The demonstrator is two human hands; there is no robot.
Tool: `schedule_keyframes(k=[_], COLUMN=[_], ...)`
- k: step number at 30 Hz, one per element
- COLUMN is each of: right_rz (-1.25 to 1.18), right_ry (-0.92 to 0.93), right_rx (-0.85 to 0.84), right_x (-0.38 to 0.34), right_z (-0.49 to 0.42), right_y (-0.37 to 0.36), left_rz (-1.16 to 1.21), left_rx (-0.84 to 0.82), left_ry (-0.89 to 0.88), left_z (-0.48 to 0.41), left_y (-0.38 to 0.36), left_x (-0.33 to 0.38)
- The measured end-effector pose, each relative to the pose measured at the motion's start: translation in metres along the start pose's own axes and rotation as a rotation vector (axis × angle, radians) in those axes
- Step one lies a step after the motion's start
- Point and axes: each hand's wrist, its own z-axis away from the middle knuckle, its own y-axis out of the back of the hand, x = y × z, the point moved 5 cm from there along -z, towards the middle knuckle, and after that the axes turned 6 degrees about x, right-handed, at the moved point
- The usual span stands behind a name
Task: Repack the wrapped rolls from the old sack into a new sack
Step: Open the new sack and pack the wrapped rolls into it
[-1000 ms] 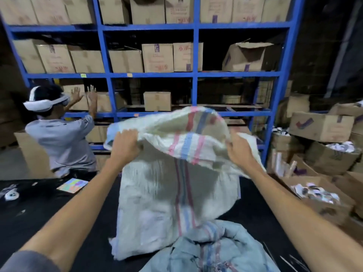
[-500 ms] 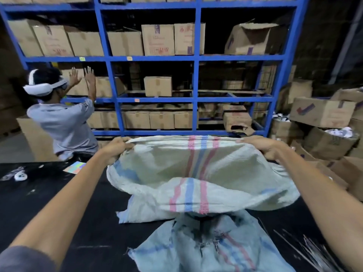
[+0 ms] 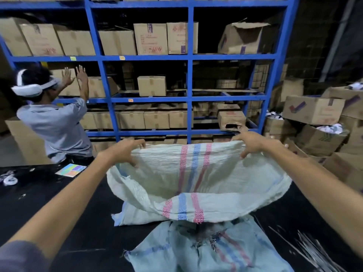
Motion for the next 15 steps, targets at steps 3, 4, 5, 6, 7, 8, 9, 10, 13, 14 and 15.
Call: schedule_keyframes(k=[3, 4, 5, 6, 7, 8, 9, 10, 13, 14, 15], right_rz=[0.183, 0.282, 0.424, 0.547, 0.581, 0.518, 0.395, 0.190, -0.625, -0.835, -0.933], right_ry=[0.010, -0.049, -0.131, -0.228, -0.340, -0.442, -0.556, -0.659, -0.803, -0.747, -0.675], right_rx=[0.192, 0.266, 0.351, 0.419, 0.453, 0.457, 0.455, 0.459, 0.468, 0.424, 0.357], right_x=[-0.007, -0.006, -0.007, -0.012, -0.021, -0.032, -0.047, -0.053, -0.049, -0.042, -0.030], right_z=[-0.007, -0.009, -0.009, -0.008, -0.006, -0.004, 0.002, -0.001, -0.017, -0.029, -0.043], right_y=[-0.001, -0.001, 0.000, -0.001, -0.002, -0.004, -0.003, -0.008, -0.030, -0.042, -0.051], left_rz=[-0.177, -0.146, -0.096, -0.082, -0.154, -0.234, -0.279, -0.261, 0.364, 0.707, 1.051], left_rx=[0.271, 0.283, 0.251, 0.205, 0.169, 0.138, 0.105, 0.079, 0.229, 0.293, 0.356], left_ry=[0.032, 0.073, 0.133, 0.201, 0.274, 0.382, 0.487, 0.565, 0.751, 0.832, 0.931], left_z=[-0.001, -0.003, -0.004, -0.006, -0.007, -0.011, -0.014, -0.016, -0.028, -0.032, -0.032], left_y=[0.002, -0.001, -0.002, -0.006, -0.005, -0.006, -0.004, 0.001, 0.002, -0.004, -0.006], left_x=[0.008, 0.007, 0.007, 0.008, 0.014, 0.019, 0.027, 0.036, 0.050, 0.046, 0.045])
